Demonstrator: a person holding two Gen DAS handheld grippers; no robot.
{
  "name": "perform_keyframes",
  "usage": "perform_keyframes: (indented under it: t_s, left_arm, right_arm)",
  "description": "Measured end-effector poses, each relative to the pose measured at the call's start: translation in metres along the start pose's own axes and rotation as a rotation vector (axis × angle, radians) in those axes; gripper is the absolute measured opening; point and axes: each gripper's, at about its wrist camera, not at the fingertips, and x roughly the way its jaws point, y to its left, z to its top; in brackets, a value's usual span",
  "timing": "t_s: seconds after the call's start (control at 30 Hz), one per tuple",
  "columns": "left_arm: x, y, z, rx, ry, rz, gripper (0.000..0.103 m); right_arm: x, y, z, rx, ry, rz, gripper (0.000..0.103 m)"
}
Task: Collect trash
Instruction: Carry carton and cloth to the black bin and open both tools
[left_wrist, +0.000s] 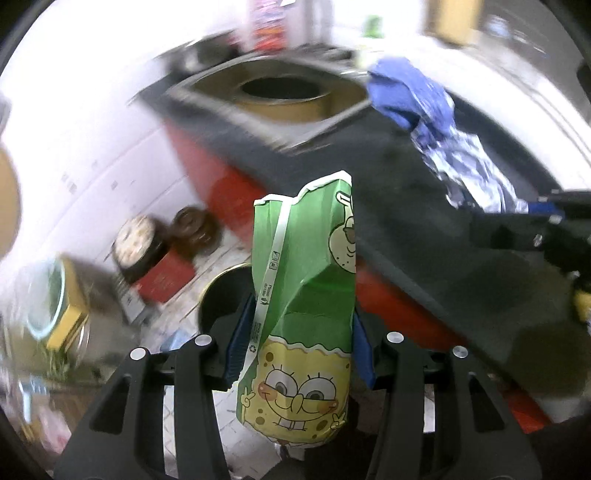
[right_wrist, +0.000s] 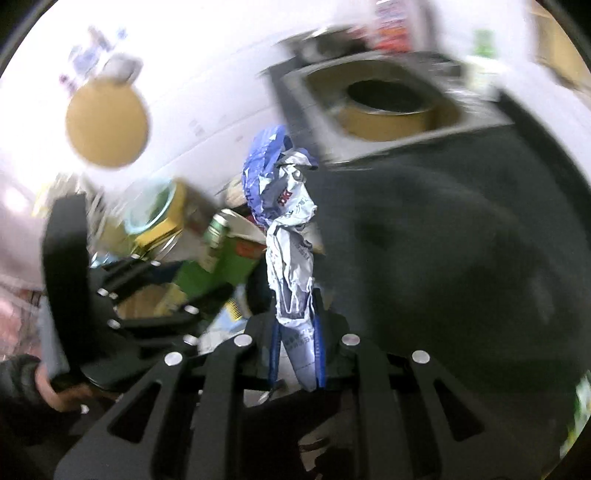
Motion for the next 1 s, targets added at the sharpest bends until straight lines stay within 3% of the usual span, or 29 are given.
perform_keyframes:
  t_s: [0.2,0.47,0.53,0.57,0.6,0.63,0.83,1.0]
  left_arm:
    - [0.075,0.068,-0.025,-0.134,0.074,-0.006,0.047]
    - [0.142,0.111,-0.046,-0.200,0.116,-0.040,0.048]
    - [0.155,0.117,-0.049,-0.201,0.126,-0.056,0.065]
    - [0.159,0.120,-0.051,-0.204,0.130,-0.059,0.080]
    - [0.162,0.122,-0.052,-0.208,0.125,-0.056,0.082]
    - [0.163,0.123,-0.053,-0.207,0.128,-0.063,0.082]
    - [0.159,0.130,-0.057,-0.226,0.139,-0.060,0.082]
    - [0.128,0.125,-0.048,-0.213,0.112,-0.040,0.082]
  right_arm:
    - [0.110,0.050,0.043,-0.079,0.165,0.023,0.015]
    - [0.214,0.063,0.055,-0.122,0.318,-0.029,0.016]
    - [0.232,0.063,0.062,-0.126,0.340,-0.047,0.025]
    - [0.240,0.064,0.064,-0.125,0.356,-0.053,0.055]
    - [0.242,0.062,0.065,-0.125,0.353,-0.058,0.076]
    - [0.245,0.062,0.066,-0.130,0.341,-0.028,0.078]
    - [0.235,0.061,0.063,-0.134,0.324,-0.005,0.080]
    - [0.184,0.056,0.062,-0.106,0.264,0.012,0.081]
